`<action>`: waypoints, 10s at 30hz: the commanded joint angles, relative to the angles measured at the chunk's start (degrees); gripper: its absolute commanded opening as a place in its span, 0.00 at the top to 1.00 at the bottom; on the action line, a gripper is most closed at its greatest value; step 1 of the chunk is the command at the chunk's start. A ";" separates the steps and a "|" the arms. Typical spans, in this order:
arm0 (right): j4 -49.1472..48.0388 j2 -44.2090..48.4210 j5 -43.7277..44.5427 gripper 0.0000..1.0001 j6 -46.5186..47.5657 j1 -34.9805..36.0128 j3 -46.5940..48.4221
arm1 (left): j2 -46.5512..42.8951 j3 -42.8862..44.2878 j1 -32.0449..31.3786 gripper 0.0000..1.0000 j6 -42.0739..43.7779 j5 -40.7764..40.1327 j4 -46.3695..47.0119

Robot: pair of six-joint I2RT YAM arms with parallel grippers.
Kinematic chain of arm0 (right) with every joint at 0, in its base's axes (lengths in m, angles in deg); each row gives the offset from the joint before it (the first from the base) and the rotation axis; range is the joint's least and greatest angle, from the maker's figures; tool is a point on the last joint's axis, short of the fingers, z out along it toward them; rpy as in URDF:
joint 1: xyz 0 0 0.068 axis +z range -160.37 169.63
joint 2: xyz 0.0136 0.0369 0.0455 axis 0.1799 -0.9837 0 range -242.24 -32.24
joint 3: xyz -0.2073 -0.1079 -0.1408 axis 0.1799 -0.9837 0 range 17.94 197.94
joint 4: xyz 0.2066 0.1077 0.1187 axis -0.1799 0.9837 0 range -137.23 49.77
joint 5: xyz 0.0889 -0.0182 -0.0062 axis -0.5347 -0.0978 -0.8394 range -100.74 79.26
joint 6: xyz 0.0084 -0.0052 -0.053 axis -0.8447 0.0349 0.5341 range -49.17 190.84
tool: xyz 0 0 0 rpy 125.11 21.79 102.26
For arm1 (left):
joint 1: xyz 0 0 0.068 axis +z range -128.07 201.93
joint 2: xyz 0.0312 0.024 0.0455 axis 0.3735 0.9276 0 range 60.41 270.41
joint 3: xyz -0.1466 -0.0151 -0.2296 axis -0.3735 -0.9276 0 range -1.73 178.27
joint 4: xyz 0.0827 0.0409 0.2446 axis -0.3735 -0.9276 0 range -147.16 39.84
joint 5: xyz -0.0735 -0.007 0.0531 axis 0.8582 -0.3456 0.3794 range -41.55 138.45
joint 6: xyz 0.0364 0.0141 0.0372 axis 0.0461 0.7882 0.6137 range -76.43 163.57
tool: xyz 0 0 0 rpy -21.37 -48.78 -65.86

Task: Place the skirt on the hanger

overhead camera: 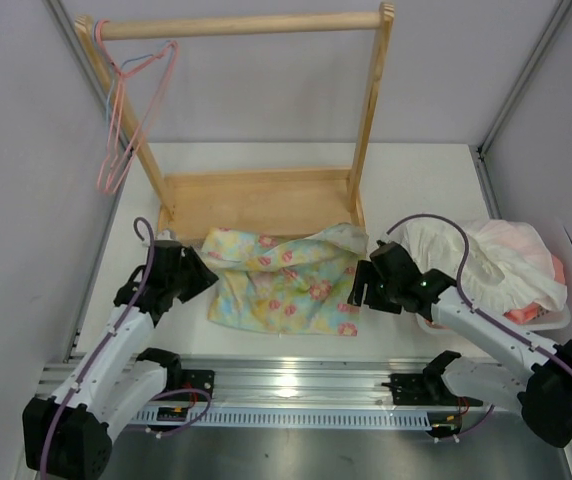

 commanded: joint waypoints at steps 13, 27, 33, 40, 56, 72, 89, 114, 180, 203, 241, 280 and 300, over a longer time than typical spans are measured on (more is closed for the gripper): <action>-3.75 1.95 -1.53 0.29 -7.05 4.21 -9.94 | 10.35 -6.98 -0.64 0.44 -1.29 -1.67 3.80; -12.81 -1.92 -3.12 0.36 -10.48 6.32 -14.86 | 1.82 -11.81 -3.46 0.28 -5.33 0.70 4.07; -13.26 -2.19 -2.95 0.50 -10.75 6.40 -15.13 | 5.95 -10.67 -5.74 0.44 -4.81 1.23 3.54; -12.73 -3.15 -2.59 0.53 -9.96 6.32 -13.37 | 1.65 -10.06 -7.15 0.26 -5.51 2.01 1.44; -11.85 -3.07 -2.33 0.55 -9.78 6.32 -12.76 | -3.28 -7.77 -7.50 0.13 -7.36 0.96 -3.75; -11.32 -2.36 -2.33 0.58 -9.25 6.23 -12.41 | 8.06 -9.88 -7.76 0.56 -5.86 4.83 0.37; 10.72 3.79 0.05 1.00 3.13 4.38 20.53 | -1.43 22.43 -7.24 1.00 5.65 6.58 -14.82; 5.03 -38.49 -18.67 1.00 16.94 -17.77 85.34 | 32.50 68.46 7.00 1.00 4.16 18.45 7.85; -1.92 -10.53 -9.44 0.19 8.59 -11.09 18.88 | 42.42 100.68 -0.74 0.36 25.61 -19.61 -19.64; -3.42 -12.38 -11.21 0.19 8.42 -10.73 18.62 | 42.86 99.02 9.11 0.37 25.78 -13.89 -21.07; -3.59 -12.64 -11.73 0.18 8.68 -10.91 18.00 | 45.41 96.11 14.56 0.41 24.46 -8.01 -20.01; -3.86 -14.05 -12.26 0.18 9.29 -10.91 18.18 | 46.47 95.33 14.65 0.41 28.24 -13.01 -18.96; -3.15 -13.52 -11.91 0.18 9.73 -10.91 18.00 | 48.58 93.83 14.39 0.41 29.82 -10.55 -18.43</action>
